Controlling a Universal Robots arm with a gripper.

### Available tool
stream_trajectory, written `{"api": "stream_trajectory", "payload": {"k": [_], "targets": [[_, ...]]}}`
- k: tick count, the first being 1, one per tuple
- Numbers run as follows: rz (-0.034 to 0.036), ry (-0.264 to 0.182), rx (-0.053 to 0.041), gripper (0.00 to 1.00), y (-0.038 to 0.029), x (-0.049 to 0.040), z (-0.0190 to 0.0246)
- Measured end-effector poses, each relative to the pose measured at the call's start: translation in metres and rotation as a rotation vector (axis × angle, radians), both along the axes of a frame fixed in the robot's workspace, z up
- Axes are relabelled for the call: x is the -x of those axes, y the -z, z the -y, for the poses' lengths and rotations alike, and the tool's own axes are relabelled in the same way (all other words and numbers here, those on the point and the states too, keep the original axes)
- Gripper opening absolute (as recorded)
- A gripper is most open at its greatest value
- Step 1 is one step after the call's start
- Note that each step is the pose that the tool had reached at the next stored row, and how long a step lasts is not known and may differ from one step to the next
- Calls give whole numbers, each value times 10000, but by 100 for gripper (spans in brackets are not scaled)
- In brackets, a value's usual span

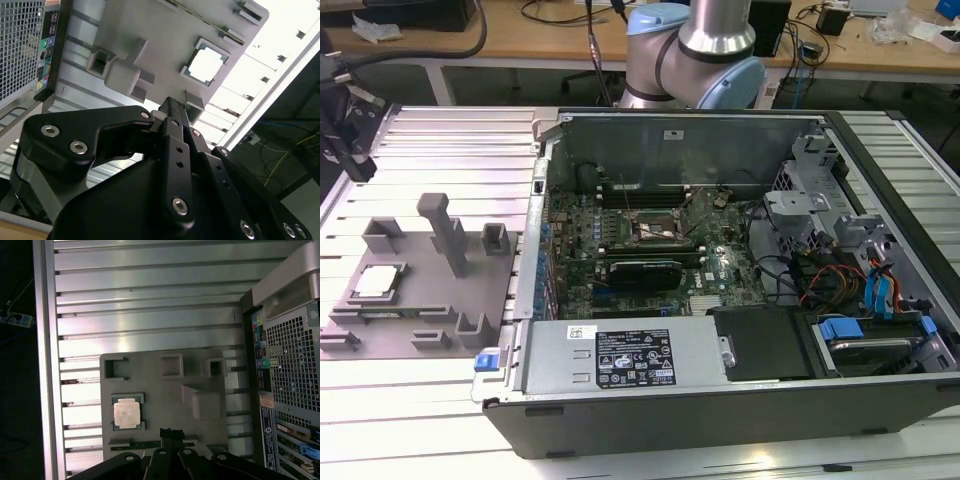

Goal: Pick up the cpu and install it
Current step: 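Reach for the cpu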

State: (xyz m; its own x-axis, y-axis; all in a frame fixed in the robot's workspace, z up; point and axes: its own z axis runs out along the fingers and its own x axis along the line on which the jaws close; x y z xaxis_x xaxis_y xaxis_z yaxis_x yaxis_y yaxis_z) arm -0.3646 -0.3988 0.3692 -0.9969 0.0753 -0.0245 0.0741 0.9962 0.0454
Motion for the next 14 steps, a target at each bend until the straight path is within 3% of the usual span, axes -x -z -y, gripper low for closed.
{"api": "stream_trajectory", "payload": {"k": [14], "targets": [[-1, 0, 1, 11, 233, 123, 0]]}}
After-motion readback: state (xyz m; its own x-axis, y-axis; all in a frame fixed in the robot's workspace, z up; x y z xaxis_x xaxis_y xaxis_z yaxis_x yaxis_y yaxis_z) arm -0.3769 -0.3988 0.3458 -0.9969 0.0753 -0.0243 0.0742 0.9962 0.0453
